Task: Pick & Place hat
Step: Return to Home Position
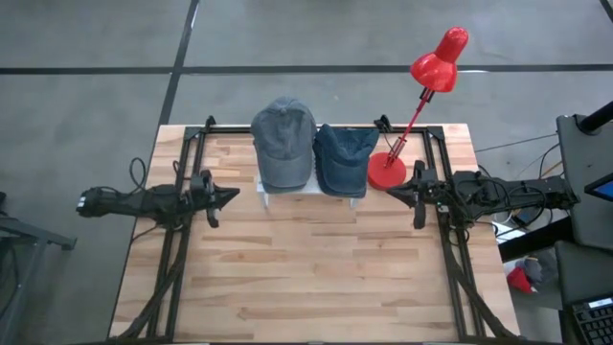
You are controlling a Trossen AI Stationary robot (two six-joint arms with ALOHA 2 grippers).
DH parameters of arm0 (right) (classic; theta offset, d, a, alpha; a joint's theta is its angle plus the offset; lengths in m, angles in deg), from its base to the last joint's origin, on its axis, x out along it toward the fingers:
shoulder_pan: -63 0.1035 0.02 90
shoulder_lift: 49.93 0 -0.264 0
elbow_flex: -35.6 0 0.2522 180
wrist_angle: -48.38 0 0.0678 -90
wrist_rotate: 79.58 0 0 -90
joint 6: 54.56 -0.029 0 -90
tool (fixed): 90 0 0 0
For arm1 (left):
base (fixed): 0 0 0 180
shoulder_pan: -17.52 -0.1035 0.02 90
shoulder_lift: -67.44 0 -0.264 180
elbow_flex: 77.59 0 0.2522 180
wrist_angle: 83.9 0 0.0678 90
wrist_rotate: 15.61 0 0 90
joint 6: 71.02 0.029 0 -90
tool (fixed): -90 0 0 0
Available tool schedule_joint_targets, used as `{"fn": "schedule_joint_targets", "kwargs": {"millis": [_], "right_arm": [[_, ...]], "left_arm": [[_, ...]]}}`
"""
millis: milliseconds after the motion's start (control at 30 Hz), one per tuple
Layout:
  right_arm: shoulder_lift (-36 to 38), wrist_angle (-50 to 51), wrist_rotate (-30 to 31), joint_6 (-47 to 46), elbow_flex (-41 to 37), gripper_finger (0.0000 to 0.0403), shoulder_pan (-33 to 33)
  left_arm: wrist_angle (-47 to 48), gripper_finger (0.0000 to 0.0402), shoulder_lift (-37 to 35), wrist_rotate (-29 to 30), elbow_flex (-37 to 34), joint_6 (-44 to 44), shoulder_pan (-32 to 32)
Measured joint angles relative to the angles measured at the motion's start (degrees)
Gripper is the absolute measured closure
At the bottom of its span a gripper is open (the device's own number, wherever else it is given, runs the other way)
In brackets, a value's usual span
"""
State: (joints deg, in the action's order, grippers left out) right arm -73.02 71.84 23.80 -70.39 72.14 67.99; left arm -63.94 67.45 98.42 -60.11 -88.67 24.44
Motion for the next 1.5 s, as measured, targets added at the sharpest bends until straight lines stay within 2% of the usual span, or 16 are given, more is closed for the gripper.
{"fn": "schedule_joint_targets", "kwargs": {"millis": [133, 333, 433, 767, 933, 1267, 1500], "right_arm": [[0.02, -1.02, -0.65, 1.24, 0.00, 0.0394, 0.02], [0.04, -1.76, -5.87, 4.08, 0.00, 0.0394, 0.02], [0.07, -2.81, -6.20, 4.09, -0.58, 0.0394, 0.02], [1.76, -15.15, -6.02, 2.55, -10.31, 0.0394, 0.02], [6.52, -16.01, -5.99, 2.95, -12.59, 0.0394, 0.02], [19.10, -9.58, -6.45, 2.54, -14.78, 0.0394, 0.01], [22.88, -9.52, -7.61, 1.44, -19.99, 0.0394, 0.00]], "left_arm": [[-1.25, 0.0401, 0.70, -0.97, -0.40, 2.71, 0.00], [-1.18, 0.0401, 0.80, -1.04, -0.49, 4.52, 0.00], [-1.11, 0.0401, 1.00, -1.05, -0.49, 5.70, 0.00], [-0.76, 0.0402, 1.05, -1.23, -0.60, 5.35, 0.00], [-0.70, 0.0402, 1.05, -1.24, -0.64, 5.33, 0.00], [-0.66, 0.0401, 1.05, -1.24, -0.71, 5.62, 0.01], [-0.65, 0.0401, 1.05, -1.24, -0.71, 5.68, 0.01]]}}
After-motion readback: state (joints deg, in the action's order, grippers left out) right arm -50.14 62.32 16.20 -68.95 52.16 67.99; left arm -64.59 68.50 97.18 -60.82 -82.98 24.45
